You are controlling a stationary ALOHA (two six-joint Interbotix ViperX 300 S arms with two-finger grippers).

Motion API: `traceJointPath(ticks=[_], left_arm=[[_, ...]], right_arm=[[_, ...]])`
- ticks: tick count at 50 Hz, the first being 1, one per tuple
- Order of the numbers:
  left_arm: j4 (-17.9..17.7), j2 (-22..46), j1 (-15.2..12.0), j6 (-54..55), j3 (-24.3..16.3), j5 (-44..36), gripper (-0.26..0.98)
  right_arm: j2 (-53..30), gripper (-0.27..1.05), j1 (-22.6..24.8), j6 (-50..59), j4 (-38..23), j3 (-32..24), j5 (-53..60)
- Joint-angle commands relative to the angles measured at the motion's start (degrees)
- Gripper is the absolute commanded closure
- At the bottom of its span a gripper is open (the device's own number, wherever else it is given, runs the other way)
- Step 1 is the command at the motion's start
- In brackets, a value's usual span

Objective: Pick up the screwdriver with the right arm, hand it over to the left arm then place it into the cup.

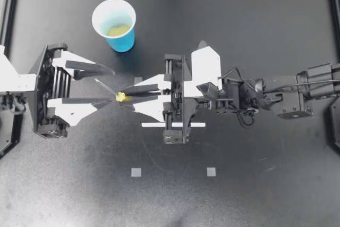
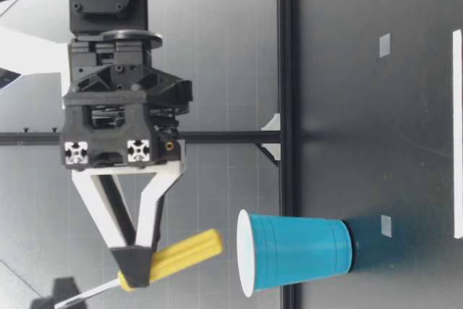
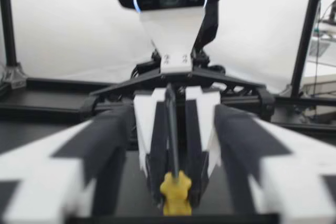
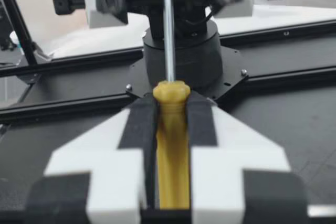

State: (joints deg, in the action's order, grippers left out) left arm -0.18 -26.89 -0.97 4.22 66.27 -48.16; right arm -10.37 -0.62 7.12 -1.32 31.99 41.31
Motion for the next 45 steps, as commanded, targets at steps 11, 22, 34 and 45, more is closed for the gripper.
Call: traceJointPath(ticks=[11, 22, 34, 45], left_arm=[[1.85, 0.44, 0.44, 3.87, -1.76, -0.62, 0.69], [1.93, 0.97, 0.44, 4.39, -1.49, -0.62, 0.73], [1.93, 0.88, 0.44, 4.48, -1.41, -0.62, 0.73], [1.93, 0.44, 0.44, 4.39, -1.05, -0.62, 0.73]], right_arm=[[1.14, 0.82, 0.00, -0.18, 0.00, -1.49, 0.18], [1.67, 0.82, -0.26, 0.09, 0.18, -1.41, 0.18], [1.76, 0.66, -0.44, 0.62, 0.44, -1.23, 0.18], [1.93, 0.20, -0.44, 0.62, 2.64, -0.88, 0.18]])
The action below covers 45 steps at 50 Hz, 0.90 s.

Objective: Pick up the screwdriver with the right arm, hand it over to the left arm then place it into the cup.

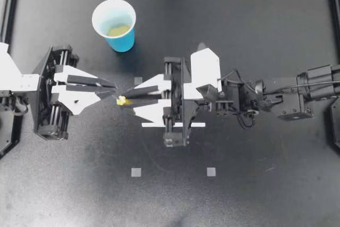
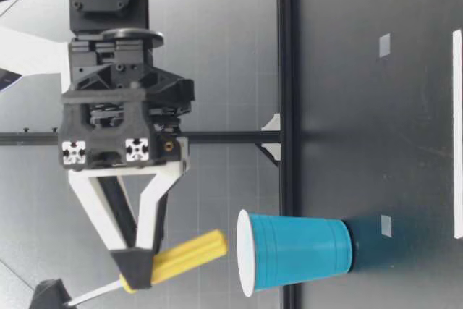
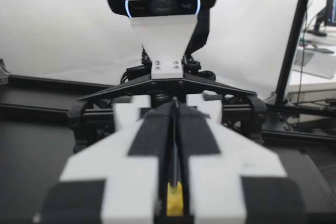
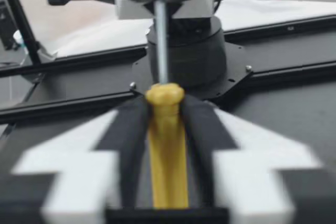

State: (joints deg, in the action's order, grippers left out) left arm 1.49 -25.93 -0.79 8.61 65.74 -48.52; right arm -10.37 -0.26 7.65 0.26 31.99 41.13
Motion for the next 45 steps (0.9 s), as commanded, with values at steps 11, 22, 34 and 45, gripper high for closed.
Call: traceJointPath(ticks=[11, 22, 34, 45], left_arm=[[0.26, -1.05, 0.18, -0.53, 0.09, -0.26, 0.73], [-1.41, -1.58, -1.49, -4.83, 0.53, 0.44, 0.73], [-7.47, -1.93, -11.78, -15.82, 1.14, 1.85, 0.73], [-9.84, -1.32, -21.97, -20.74, 0.18, 1.93, 0.73]], right_arm=[[3.34, 0.05, -0.70, -0.18, 1.67, 0.26, 0.35], [9.58, 0.05, -0.70, -0.09, 1.67, 5.62, 2.02], [18.11, 0.05, -0.70, -0.09, 1.76, 13.62, 6.77], [21.80, 0.05, -0.70, -0.18, 1.76, 16.96, 7.56]])
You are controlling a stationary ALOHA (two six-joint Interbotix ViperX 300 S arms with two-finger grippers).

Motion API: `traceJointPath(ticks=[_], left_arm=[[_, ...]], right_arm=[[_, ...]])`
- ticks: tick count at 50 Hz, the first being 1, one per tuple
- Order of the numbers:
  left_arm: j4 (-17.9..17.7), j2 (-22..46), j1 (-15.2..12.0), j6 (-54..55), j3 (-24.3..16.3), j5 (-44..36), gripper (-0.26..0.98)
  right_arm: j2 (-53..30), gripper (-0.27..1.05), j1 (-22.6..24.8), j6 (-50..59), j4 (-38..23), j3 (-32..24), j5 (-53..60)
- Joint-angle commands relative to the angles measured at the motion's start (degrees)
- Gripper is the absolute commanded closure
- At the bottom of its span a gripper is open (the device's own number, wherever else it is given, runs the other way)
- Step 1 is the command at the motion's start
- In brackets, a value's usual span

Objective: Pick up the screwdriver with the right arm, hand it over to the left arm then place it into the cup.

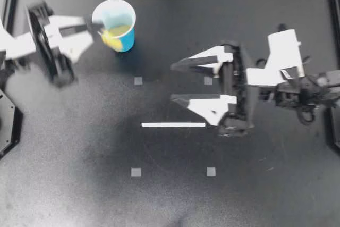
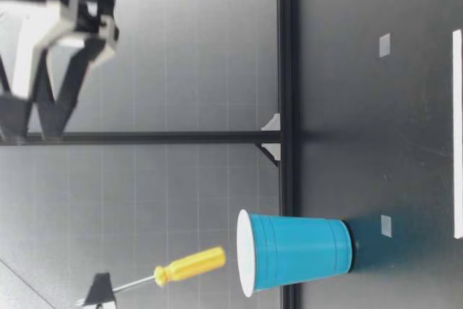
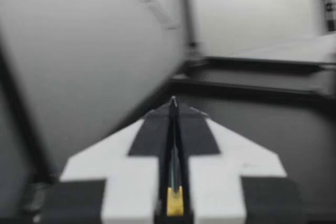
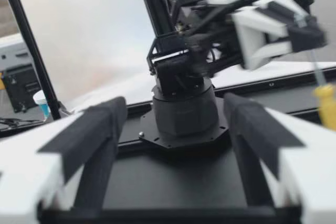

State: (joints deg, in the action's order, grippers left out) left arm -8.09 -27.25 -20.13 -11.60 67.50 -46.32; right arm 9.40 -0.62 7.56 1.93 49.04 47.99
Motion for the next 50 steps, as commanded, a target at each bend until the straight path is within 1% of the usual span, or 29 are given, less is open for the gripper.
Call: traceJointPath(ticks=[1, 6, 11, 15, 23, 29, 40, 42, 44, 50], left_arm=[[-0.26, 0.18, -3.25, -0.53, -1.67, -0.26, 0.73], [-0.26, 1.58, -5.80, -0.62, -2.20, -0.35, 0.73], [-0.35, 4.22, -7.38, -0.35, -2.72, -0.79, 0.73], [-0.53, 6.59, -8.00, 0.18, -3.60, -1.05, 0.73], [-0.88, 9.84, -8.26, 0.26, -5.19, -1.14, 0.70], [-0.88, 11.43, -8.44, 0.26, -6.15, -1.14, 0.59], [-0.88, 11.07, -8.44, 2.11, -6.33, -0.70, 0.22], [-0.79, 11.07, -8.44, 2.46, -6.33, -0.62, 0.17], [-0.79, 10.99, -8.44, 2.90, -6.33, -0.62, 0.14], [0.35, 10.72, -7.82, 4.22, -6.33, -0.53, 0.15]], right_arm=[[2.11, 0.05, -0.35, -0.09, 0.09, 0.00, 0.79], [2.02, 0.05, -0.44, -0.26, 0.09, 0.09, 0.79], [1.58, 0.05, -0.35, -0.44, 0.09, 0.00, 0.97], [1.41, 0.05, -0.35, -0.35, 0.09, 0.00, 1.41], [1.41, 0.05, -0.35, -0.18, 0.00, 0.09, 1.49], [1.41, 0.05, -0.44, -0.09, -0.09, 0.09, 1.49], [1.23, 0.05, -0.35, 0.09, -0.09, 0.09, 1.49], [1.23, 0.05, -0.35, 0.09, -0.09, 0.18, 1.49], [1.14, 0.05, -0.35, 0.09, -0.18, 0.09, 1.49], [0.88, 0.06, -0.35, 0.09, -0.09, 0.09, 1.49]])
